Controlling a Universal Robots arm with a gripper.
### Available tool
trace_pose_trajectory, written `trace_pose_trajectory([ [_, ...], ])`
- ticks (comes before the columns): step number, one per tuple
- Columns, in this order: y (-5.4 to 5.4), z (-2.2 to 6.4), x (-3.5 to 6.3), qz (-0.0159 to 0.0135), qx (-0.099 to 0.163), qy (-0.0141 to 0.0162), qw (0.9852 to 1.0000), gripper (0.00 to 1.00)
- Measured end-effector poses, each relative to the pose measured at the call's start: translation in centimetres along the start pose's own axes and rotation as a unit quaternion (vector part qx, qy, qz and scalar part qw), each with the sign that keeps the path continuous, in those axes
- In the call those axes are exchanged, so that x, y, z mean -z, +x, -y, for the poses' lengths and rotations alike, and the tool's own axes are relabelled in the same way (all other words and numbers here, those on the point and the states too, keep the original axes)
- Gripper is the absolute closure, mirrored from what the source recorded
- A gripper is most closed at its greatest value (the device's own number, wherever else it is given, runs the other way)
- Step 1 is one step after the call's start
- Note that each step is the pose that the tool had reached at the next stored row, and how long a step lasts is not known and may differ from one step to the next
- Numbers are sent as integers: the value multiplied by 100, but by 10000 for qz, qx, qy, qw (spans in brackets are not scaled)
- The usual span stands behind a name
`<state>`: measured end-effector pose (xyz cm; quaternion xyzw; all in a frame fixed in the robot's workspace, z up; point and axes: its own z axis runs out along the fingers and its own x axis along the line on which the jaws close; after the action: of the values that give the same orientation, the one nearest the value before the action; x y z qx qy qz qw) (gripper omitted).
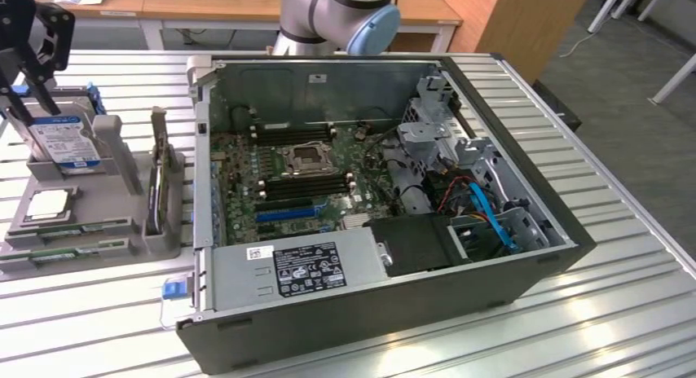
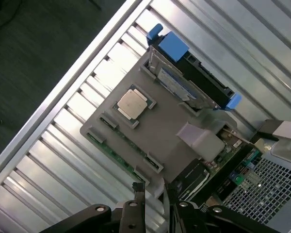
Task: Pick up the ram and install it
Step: 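Reach for the ram, then pick up the ram and move it above insertion slot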
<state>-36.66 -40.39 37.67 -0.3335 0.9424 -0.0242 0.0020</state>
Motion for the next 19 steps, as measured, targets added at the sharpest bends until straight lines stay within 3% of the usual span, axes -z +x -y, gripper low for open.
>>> trace_pose_trajectory([
  [5, 0, -1, 0, -21, -448, -6, 9990, 70],
  [10, 0, 0, 0, -42, -884, -11, 9961, 70],
  [19, 0, 0, 1, -43, -904, -12, 9959, 70],
])
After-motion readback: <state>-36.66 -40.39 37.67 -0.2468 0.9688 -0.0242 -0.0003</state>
